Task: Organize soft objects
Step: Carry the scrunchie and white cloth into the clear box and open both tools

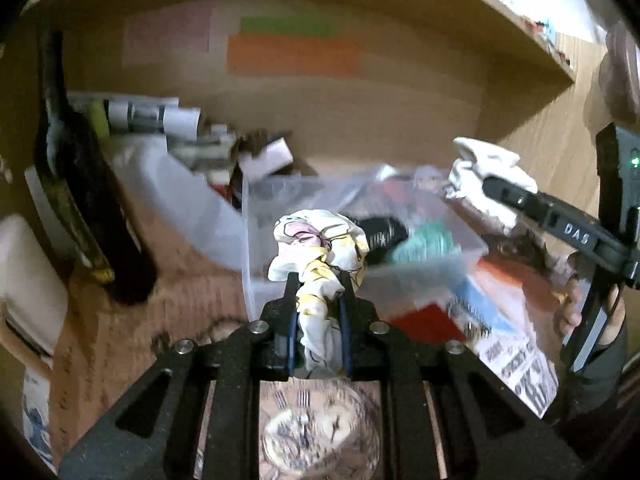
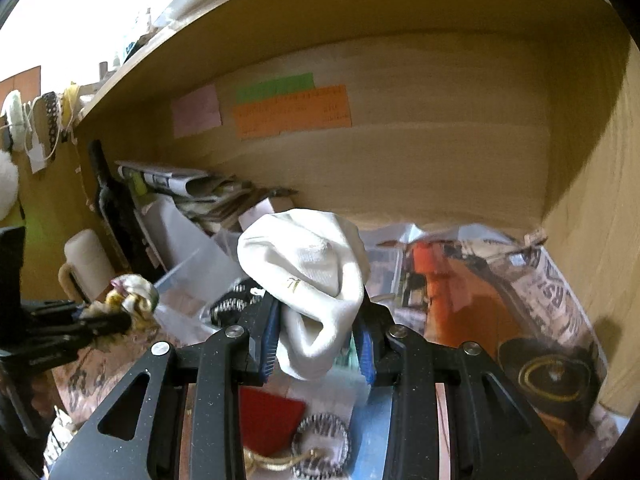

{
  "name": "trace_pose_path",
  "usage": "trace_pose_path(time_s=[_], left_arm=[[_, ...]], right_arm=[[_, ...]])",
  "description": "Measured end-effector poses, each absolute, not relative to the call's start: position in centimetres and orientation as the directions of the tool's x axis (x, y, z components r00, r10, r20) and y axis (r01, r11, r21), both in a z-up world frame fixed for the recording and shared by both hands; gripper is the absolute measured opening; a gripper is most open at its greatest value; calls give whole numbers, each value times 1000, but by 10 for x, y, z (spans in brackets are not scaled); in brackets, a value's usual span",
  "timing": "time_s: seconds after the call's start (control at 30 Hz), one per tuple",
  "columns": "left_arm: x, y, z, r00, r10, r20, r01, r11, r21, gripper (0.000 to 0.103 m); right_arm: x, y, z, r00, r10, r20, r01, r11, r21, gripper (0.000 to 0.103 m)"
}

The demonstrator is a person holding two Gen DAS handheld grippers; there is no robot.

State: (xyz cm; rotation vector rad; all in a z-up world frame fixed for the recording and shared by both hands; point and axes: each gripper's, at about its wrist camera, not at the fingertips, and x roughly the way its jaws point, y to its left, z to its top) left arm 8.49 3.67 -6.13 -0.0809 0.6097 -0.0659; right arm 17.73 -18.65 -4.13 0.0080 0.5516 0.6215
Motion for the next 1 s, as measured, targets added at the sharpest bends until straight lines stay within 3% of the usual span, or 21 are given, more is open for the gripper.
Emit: trace_pose_path(time_s=[0.4, 0.7, 0.77, 0.83, 1.0], left_arm=[[164, 45, -72, 777, -44, -628, 3, 998, -67, 16], [203, 42, -102, 722, -39, -691, 10, 999, -46, 17], [207, 41, -105, 715, -38, -698, 9, 999, -45, 23], [210, 40, -106, 718, -33, -695, 6, 999, -41, 37], [202, 36, -99, 739, -31, -673, 15, 999, -29, 58]], right_arm=[[222, -154, -47, 685, 508, -523, -525, 841, 129, 30], [253, -135, -90, 605, 466, -646, -522, 845, 121, 30], [256, -133, -96, 598, 456, -660, -519, 847, 115, 30], [256, -133, -98, 595, 451, -665, -519, 848, 111, 32], [255, -134, -94, 618, 436, -655, -510, 855, 88, 49]])
